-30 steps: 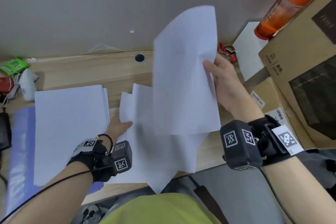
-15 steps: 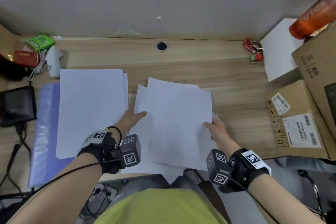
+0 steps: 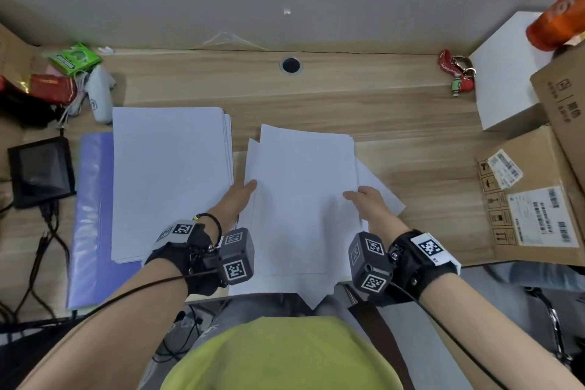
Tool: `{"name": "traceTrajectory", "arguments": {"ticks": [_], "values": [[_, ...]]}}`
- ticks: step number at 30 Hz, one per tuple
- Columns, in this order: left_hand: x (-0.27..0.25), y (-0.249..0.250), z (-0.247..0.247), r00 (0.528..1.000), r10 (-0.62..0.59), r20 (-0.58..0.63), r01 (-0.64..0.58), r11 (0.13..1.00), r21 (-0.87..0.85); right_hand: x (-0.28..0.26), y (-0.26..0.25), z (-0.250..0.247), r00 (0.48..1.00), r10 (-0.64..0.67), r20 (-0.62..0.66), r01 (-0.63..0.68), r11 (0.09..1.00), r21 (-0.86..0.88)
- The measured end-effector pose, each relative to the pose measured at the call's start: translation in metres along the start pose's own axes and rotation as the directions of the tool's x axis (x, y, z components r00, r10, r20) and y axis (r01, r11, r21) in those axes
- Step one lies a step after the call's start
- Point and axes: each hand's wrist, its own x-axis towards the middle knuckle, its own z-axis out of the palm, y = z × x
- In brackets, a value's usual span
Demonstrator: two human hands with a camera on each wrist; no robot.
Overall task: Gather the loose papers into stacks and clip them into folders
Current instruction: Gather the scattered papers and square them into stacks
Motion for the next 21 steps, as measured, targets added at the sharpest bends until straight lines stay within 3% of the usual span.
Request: {"name": "traceTrajectory", "arguments": {"ticks": [8,12,16,21], "values": [[-0.022,0.01,-0.001,0.994,0.111,0.017,-0.111,0.994,-0.005,0.0,-0.005,0.01,0.987,0.159,0.037,-0.157,0.987,-0.045],[-0.025,0.013,-0.003,0.988,0.15,0.022,-0.15,0.989,-0.001,-0.007,0.0,0.012,0.992,0.125,0.01,-0.125,0.992,0.024],[-0.015,0.013,-0.006,0.995,0.085,0.05,-0.085,0.996,-0.008,-0.009,-0.001,0.014,0.995,0.065,-0.07,-0.059,0.994,0.088],[-0.026,0.02,-0.002,0.987,0.143,0.077,-0.144,0.99,-0.002,-0.003,-0.004,0.016,0.999,0.043,-0.026,-0.039,0.987,0.158]]}}
